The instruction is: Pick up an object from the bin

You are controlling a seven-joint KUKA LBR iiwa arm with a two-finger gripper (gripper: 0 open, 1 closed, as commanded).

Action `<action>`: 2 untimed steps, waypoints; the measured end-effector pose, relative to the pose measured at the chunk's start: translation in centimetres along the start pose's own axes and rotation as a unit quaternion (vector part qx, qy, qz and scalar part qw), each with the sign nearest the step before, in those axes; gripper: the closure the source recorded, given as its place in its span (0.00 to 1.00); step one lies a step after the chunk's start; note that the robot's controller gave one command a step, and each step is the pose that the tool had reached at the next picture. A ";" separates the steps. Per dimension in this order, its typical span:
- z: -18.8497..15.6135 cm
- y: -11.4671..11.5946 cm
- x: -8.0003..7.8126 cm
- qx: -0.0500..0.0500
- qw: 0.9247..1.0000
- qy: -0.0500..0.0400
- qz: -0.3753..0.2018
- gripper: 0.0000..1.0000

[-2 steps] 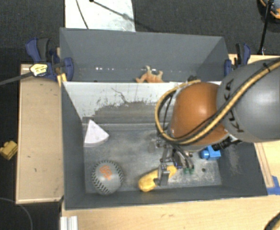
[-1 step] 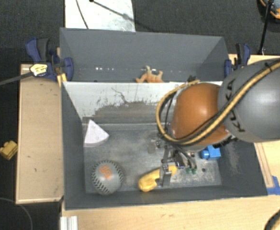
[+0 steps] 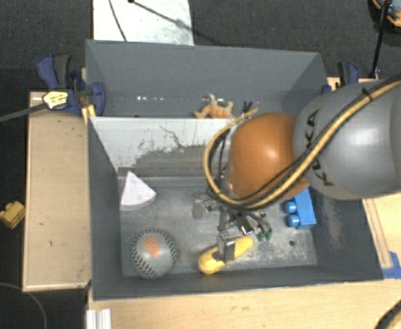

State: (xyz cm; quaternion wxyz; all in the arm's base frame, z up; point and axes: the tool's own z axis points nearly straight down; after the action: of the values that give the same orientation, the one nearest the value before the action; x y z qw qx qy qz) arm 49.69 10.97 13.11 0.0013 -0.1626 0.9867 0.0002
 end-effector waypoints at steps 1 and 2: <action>-0.5 -2.0 1.4 -0.001 0.996 0.000 0.093 0.00; 2.9 -3.7 2.3 0.000 1.000 -0.001 0.024 0.00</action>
Offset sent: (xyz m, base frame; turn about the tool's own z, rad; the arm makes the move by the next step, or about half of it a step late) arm -0.0129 -0.0458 -0.0404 0.0301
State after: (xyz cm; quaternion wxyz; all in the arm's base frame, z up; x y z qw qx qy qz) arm 48.69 6.68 10.23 0.0020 -0.1389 0.9903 -0.0001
